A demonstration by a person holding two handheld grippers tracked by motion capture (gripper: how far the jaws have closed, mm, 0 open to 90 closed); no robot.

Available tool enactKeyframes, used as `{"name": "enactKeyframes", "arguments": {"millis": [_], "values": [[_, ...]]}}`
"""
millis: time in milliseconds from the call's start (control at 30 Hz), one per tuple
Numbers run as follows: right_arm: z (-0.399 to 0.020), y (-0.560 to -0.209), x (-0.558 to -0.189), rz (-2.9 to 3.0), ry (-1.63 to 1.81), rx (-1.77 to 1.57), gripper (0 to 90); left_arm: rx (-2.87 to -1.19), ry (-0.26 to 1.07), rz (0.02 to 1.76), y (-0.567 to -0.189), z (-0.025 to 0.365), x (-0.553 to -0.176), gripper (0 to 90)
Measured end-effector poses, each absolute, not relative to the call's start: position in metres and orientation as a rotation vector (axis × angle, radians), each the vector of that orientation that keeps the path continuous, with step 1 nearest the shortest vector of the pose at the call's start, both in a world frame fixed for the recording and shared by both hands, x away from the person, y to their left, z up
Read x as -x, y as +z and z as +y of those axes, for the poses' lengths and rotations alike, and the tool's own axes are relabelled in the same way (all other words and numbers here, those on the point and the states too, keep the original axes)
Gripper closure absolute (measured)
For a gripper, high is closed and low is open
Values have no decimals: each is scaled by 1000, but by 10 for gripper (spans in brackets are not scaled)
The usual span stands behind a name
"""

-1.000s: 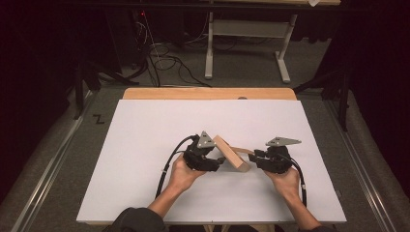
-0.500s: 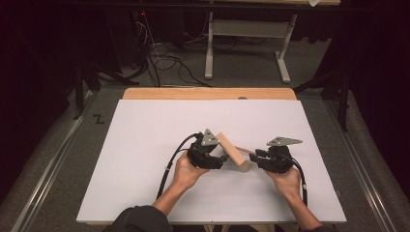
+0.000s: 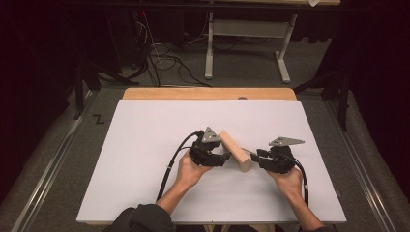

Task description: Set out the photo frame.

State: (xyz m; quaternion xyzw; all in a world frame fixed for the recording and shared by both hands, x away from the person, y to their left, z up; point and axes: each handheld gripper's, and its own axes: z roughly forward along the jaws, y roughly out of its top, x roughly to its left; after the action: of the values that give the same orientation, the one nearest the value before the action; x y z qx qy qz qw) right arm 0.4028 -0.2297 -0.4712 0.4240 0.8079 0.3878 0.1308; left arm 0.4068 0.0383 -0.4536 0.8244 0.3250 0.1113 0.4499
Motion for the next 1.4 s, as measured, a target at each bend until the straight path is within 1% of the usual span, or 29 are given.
{"name": "enactKeyframes", "arguments": {"millis": [567,900,1033,1267,1400], "values": [[-234,-466,-394,2334,1160,-1181,596,-2039,281,809,-453,32,-410,411],[-230,-458,-374,2344,1134,-1058,565,-2045,281,809,-453,33,-409,408],[-229,-455,-362,2352,1138,-1015,526,-2045,282,809,-453,33,-409,408],[-211,-456,-354,2395,1090,-933,397,-2048,282,810,-453,32,-409,408],[-199,-459,-355,2381,1052,-932,379,-2052,282,809,-453,33,-409,407]]}}
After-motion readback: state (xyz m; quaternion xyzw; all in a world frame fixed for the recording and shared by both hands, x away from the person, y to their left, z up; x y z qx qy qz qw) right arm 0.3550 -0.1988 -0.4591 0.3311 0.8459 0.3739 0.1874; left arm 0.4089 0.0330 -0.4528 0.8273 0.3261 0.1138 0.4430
